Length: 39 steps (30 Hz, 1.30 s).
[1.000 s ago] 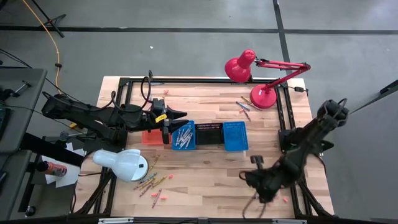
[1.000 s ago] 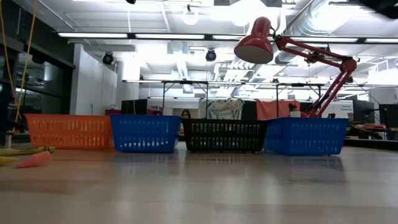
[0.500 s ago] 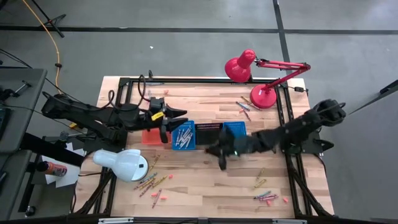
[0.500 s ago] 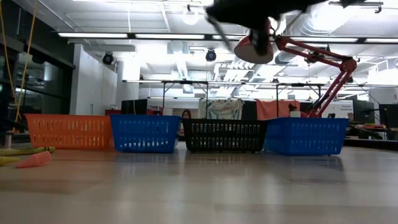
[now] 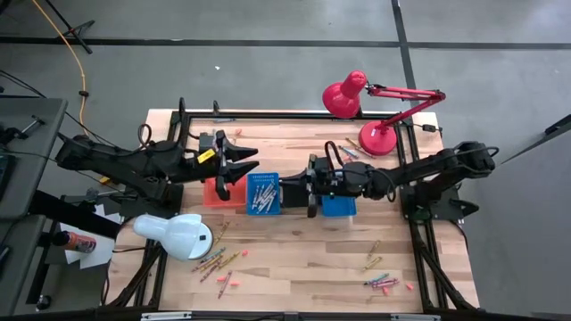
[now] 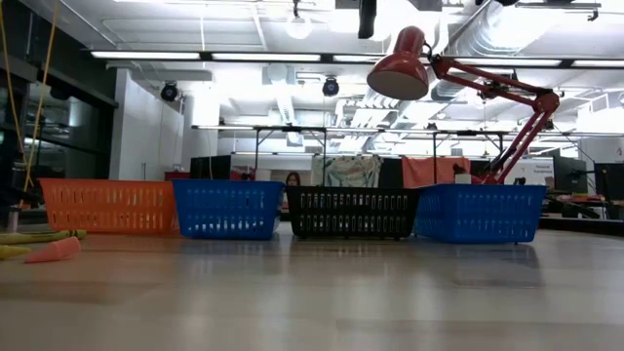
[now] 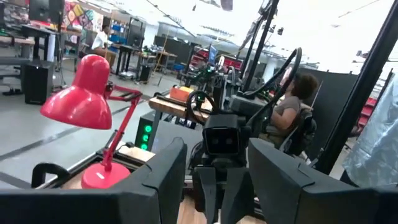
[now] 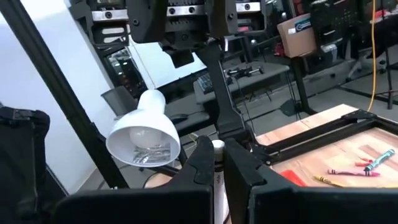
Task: Sort crayons
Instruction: Put the white crayon into the left blue bin
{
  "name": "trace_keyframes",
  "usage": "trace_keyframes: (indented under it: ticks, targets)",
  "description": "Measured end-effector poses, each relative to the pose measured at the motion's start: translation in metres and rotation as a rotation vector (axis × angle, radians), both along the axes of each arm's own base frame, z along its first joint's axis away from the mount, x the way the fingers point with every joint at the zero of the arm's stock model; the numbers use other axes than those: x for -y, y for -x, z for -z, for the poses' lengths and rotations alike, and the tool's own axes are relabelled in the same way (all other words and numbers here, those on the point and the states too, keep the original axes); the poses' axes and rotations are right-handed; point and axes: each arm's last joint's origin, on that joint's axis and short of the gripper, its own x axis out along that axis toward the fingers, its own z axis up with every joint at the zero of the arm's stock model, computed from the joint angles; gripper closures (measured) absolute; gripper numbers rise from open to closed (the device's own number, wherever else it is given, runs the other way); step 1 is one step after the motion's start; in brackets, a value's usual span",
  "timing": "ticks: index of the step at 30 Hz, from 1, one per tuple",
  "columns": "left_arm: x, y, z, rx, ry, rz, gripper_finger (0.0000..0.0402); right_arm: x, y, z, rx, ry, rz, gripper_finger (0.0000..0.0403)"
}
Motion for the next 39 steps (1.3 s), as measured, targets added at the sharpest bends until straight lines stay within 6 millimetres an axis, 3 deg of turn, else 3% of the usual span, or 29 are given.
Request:
trace_keyframes:
  ticks: [12, 19, 23, 30, 33, 39]
  targets:
    - [-0.009, -0.006, 0.004, -0.023, 0.009, -0.117, 0.0241, 0.023, -0.003, 0.001, -0.010, 0.066, -0.083, 0.0402]
    - [-0.016, -0.006, 0.004, -0.020, 0.018, -0.173, 0.0241, 0.039, -0.008, 0.009, -0.050, 0.010, -0.019, 0.0402]
    - [-0.021, -0.006, 0.004, -0.036, -0.032, -0.203, 0.0241, 0.044, -0.027, 0.042, -0.093, -0.105, 0.070, 0.0402]
    - [-0.022, -0.001, 0.003, -0.057, -0.050, -0.156, 0.0241, 0.046, -0.058, 0.128, -0.190, -0.356, 0.186, 0.0402]
    - [-0.020, 0.001, 0.007, -0.098, -0.058, -0.098, 0.0241, 0.047, -0.061, 0.142, -0.168, -0.459, 0.219, 0.0402]
    - [-0.020, 0.007, 0.013, -0.181, -0.030, -0.071, 0.0241, 0.047, -0.062, 0.145, -0.164, -0.486, 0.227, 0.0384]
